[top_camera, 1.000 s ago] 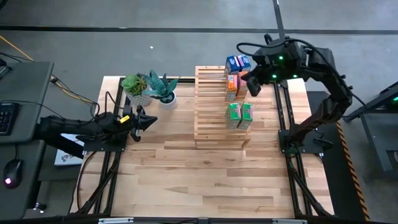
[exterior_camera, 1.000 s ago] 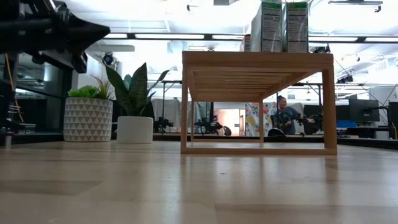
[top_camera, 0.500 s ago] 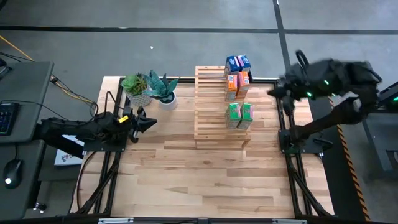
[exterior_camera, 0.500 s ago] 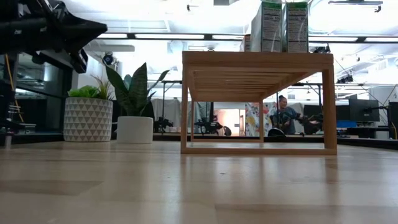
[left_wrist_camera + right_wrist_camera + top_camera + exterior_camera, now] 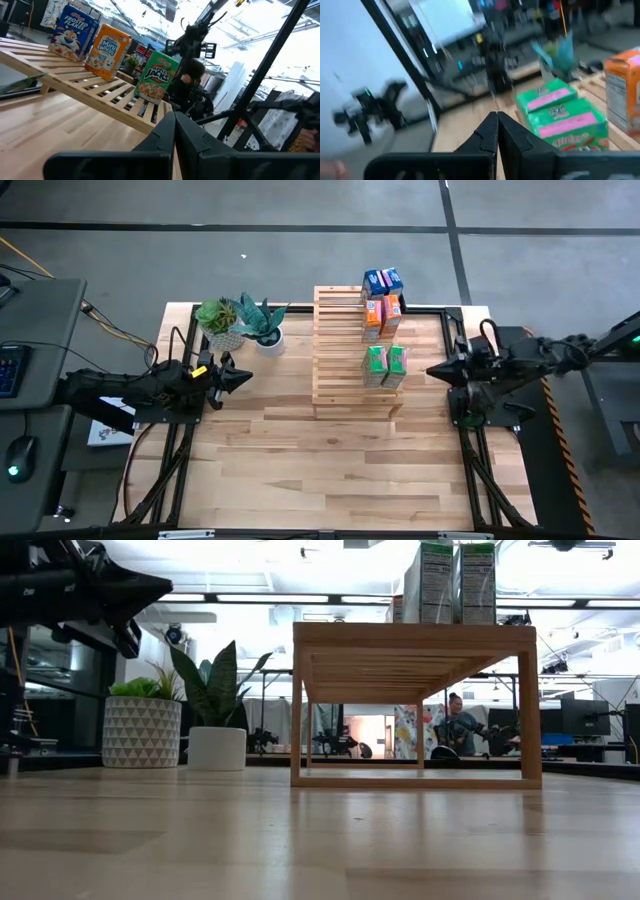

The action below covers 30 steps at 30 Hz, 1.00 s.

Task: Stack cereal on shelf
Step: Return to Home Position

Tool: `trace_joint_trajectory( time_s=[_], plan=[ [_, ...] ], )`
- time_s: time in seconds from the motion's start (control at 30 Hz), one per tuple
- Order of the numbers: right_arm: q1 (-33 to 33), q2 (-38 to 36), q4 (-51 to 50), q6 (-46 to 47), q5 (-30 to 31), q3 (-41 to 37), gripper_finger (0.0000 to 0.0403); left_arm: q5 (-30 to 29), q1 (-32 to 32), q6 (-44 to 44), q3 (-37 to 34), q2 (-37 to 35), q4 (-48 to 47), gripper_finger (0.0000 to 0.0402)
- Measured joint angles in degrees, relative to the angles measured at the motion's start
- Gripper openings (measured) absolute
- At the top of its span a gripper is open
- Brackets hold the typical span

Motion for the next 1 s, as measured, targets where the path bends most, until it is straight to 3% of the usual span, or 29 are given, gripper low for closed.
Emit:
trace_joint_trajectory(
  time_s=[0.2, 0.43, 0.67, 0.8, 1.0],
  plan=[
    [-0.03, -13.40, 18.34, -4.12, -0.81, -16.84, 0.0000, -0.02, 0.00, -0.02, 0.02, 0.00, -0.02, 0.0001],
    [-2.66, -26.70, 23.71, -7.44, 2.90, -25.39, 0.0000, -0.03, 0.00, 0.00, 0.02, 0.00, -0.02, 0.0001],
    [-7.77, -23.99, 28.32, -5.38, -2.75, -29.91, 0.0000, -0.23, 0.00, 0.02, 0.08, 0.35, -0.93, 0.0001],
    [-10.83, -23.96, 38.23, -6.01, -6.56, -34.55, 0.0000, -0.46, 0.00, 0.02, 0.07, 0.55, -2.23, 0.0001],
    [-13.71, -24.86, 39.54, -7.67, -16.72, -38.53, 0.0000, -0.57, 0.00, 0.02, 0.07, 0.52, -3.84, 0.0001]
  ],
)
